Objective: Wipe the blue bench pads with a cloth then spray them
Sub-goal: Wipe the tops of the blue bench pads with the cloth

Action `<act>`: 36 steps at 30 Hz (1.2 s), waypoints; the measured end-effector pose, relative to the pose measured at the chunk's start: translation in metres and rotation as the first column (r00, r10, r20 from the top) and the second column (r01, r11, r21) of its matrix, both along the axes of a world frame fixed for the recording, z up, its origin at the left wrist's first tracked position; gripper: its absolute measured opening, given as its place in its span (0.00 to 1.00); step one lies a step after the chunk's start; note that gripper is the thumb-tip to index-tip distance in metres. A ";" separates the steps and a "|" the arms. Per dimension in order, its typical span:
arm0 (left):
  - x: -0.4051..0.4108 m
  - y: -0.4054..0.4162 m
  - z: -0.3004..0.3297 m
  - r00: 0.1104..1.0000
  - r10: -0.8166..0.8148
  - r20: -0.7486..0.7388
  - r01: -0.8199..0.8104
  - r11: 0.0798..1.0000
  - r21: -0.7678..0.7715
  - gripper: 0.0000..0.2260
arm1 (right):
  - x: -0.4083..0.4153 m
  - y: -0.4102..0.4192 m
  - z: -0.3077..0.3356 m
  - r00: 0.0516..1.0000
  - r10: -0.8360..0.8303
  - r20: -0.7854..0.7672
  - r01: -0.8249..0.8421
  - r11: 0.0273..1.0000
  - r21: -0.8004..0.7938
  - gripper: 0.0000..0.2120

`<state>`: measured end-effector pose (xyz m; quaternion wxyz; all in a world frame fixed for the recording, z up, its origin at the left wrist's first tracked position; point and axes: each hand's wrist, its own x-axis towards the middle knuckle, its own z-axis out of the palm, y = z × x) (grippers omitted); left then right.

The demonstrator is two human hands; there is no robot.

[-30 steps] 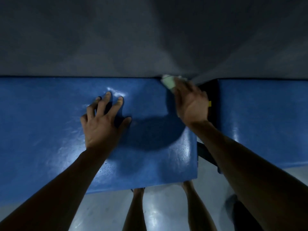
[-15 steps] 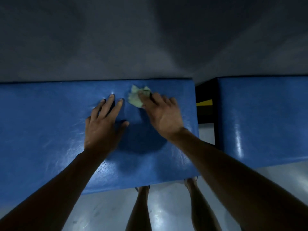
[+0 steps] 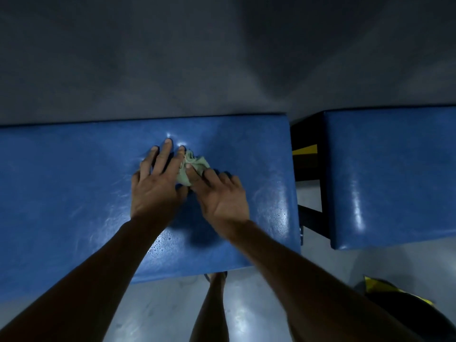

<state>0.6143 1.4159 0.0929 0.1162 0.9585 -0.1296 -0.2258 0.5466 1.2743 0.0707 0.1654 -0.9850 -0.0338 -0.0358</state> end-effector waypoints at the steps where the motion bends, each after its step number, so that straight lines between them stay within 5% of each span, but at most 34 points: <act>1: 0.001 -0.001 0.001 1.000 0.010 -0.011 -0.010 1.000 0.005 0.37 | 0.003 -0.018 0.000 0.998 0.065 0.021 -0.064 0.997 -0.050 0.20; 3: 0.001 -0.002 0.001 1.000 0.021 -0.011 -0.021 1.000 -0.008 0.37 | 0.014 -0.066 -0.001 0.999 0.048 0.012 -0.045 0.984 -0.175 0.20; 5: 0.000 -0.003 0.001 0.999 0.034 -0.005 -0.034 0.999 -0.026 0.36 | 0.029 -0.112 0.001 0.988 -0.155 -0.005 0.149 0.960 -0.237 0.22; 9: 0.000 -0.002 0.001 0.999 0.036 -0.009 -0.037 0.999 -0.034 0.35 | 0.039 -0.110 -0.001 0.852 -0.521 -0.056 0.515 0.852 -0.099 0.23; 11: -0.001 -0.001 0.001 1.000 0.031 0.005 -0.030 0.999 -0.038 0.35 | 0.019 -0.074 -0.004 0.891 -0.453 -0.024 0.451 0.890 -0.068 0.24; 14: -0.001 -0.002 0.001 1.000 0.029 0.013 -0.028 0.999 -0.027 0.35 | -0.030 -0.028 -0.005 0.997 -0.077 0.015 0.078 0.993 -0.091 0.23; 18: 0.000 -0.002 0.001 0.999 0.040 0.014 -0.039 0.999 -0.033 0.35 | -0.029 -0.079 -0.002 0.986 0.162 0.043 -0.150 0.968 -0.201 0.23; 21: 0.000 -0.003 0.000 0.999 0.041 0.026 -0.040 0.999 -0.034 0.35 | -0.013 -0.131 0.003 0.986 -0.165 -0.033 0.152 0.957 -0.248 0.23; 26: 0.000 -0.005 0.001 0.998 0.049 0.026 -0.049 0.998 -0.026 0.34 | -0.004 -0.090 -0.003 0.806 -0.584 -0.103 0.573 0.811 -0.113 0.24; 28: -0.001 -0.006 -0.001 0.998 0.050 0.040 -0.049 0.999 -0.023 0.34 | -0.018 -0.058 -0.003 0.867 -0.491 -0.082 0.487 0.871 -0.059 0.25; 30: -0.001 -0.008 -0.001 0.997 0.048 0.059 -0.047 0.999 -0.008 0.34 | -0.040 -0.035 -0.002 0.969 -0.244 -0.051 0.240 0.969 -0.064 0.26; 33: 0.001 -0.011 -0.002 0.998 0.056 0.040 -0.057 0.998 0.023 0.34 | -0.056 -0.046 -0.001 0.995 0.096 0.000 -0.096 0.990 -0.104 0.26; 36: 0.001 -0.012 -0.002 0.997 0.069 0.036 -0.070 0.997 0.029 0.34 | -0.038 -0.100 0.000 0.990 0.140 -0.018 -0.140 0.972 -0.190 0.24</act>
